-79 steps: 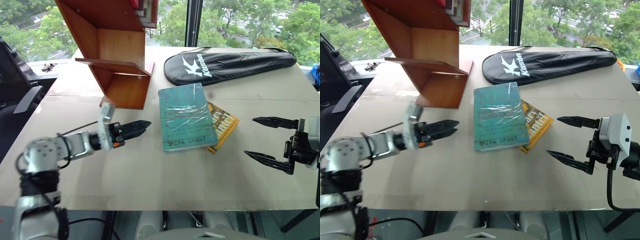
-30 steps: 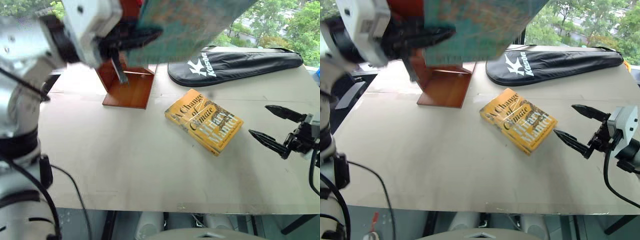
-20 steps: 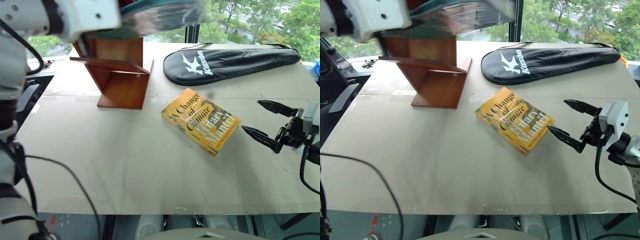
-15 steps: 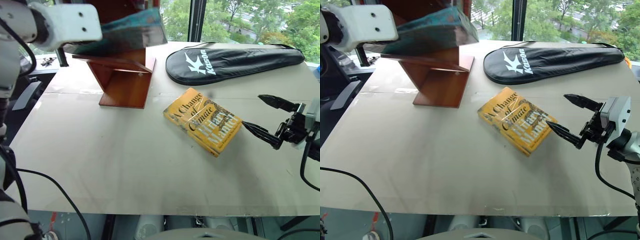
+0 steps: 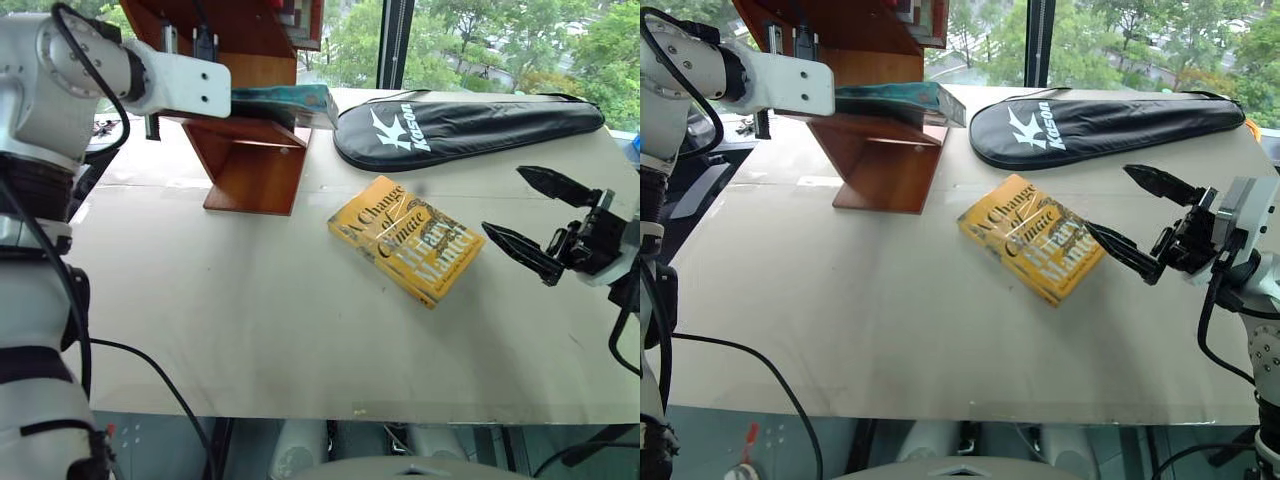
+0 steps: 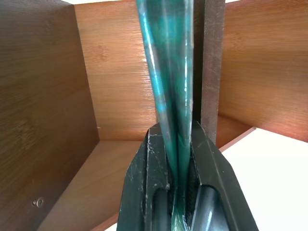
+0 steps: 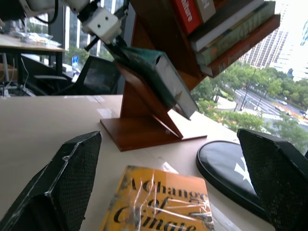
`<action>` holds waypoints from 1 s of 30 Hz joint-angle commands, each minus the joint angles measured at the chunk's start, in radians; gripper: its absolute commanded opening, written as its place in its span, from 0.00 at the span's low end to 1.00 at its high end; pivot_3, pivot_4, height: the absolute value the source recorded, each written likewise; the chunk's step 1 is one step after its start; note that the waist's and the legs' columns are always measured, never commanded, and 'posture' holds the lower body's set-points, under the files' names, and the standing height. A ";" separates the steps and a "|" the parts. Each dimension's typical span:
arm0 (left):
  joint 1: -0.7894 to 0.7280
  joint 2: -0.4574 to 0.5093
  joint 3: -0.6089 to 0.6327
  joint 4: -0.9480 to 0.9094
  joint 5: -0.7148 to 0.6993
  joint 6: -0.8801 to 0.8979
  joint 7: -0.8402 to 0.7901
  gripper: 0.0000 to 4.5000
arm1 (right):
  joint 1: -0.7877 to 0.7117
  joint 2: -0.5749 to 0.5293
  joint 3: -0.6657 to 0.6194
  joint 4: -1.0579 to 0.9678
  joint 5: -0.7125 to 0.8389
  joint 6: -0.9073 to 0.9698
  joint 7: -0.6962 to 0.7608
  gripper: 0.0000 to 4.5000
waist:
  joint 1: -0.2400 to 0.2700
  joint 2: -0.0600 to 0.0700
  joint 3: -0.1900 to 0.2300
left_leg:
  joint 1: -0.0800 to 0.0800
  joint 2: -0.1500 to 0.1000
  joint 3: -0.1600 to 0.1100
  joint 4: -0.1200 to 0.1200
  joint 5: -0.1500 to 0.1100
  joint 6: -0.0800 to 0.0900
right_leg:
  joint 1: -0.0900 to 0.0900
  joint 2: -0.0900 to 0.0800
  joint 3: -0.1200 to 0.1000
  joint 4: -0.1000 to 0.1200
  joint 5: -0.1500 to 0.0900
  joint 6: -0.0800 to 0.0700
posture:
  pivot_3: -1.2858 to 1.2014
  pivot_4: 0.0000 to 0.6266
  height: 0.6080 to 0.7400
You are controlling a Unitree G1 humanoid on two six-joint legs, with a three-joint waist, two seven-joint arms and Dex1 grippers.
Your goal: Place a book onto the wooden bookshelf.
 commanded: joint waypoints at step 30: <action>1.207 -0.343 0.711 -1.059 -0.994 0.817 0.200 0.54 | 0.203 -0.120 -0.201 -0.065 0.107 0.125 0.031 1.00 | -0.015 -0.001 0.001 | 0.007 0.000 -0.003 -0.004 0.002 -0.004 | 0.006 -0.006 0.007 -0.001 -0.001 0.000 | 0.52 0.24 1.00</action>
